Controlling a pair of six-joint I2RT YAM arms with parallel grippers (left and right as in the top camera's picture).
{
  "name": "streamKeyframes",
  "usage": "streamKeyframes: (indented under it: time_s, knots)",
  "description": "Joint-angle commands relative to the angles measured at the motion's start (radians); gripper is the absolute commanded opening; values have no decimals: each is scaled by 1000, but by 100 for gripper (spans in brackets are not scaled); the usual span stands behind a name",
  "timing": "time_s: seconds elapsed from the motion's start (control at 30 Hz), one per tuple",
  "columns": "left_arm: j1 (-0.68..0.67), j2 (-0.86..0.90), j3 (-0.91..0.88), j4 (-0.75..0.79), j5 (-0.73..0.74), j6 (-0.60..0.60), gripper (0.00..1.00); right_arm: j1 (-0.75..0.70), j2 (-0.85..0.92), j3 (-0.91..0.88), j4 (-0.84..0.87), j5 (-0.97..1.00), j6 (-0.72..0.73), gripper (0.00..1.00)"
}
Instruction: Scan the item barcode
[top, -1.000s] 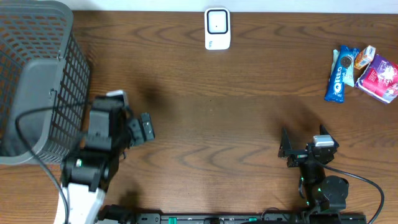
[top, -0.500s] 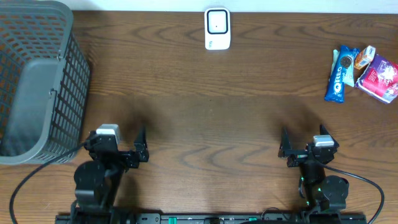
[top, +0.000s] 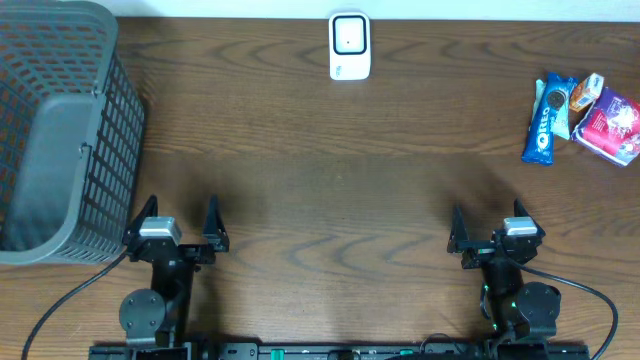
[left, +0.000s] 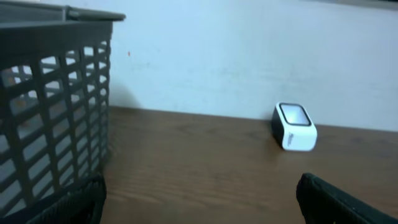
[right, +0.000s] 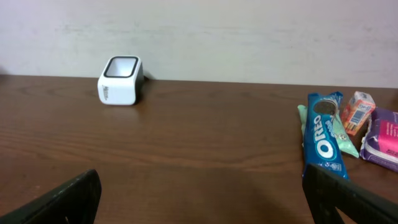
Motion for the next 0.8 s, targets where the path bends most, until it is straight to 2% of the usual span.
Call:
streamKeyframes:
  time_s: [0.0, 0.17, 0.3, 0.37, 0.43, 0.63, 0.77]
  knots:
    - [8, -27, -44, 59, 13, 13, 98, 10, -7, -1, -4, 1, 15, 99]
    - [8, -27, -98, 151, 13, 13, 98, 10, -7, -1, -4, 1, 15, 99]
    - [10, -27, -112, 154, 21, 15, 98, 10, -7, -1, -4, 1, 15, 99]
    - [10, -27, -112, 149, 76, 82, 98, 10, -7, -1, -4, 1, 14, 99]
    - [10, -27, -112, 122, 109, 132, 98, 10, -7, -1, -4, 1, 14, 99]
    - [13, -27, -112, -65, 90, 143, 98, 10, -7, -1, -4, 1, 14, 99]
    - [13, -27, -112, -68, 68, 129, 98, 10, -7, -1, -4, 1, 14, 99]
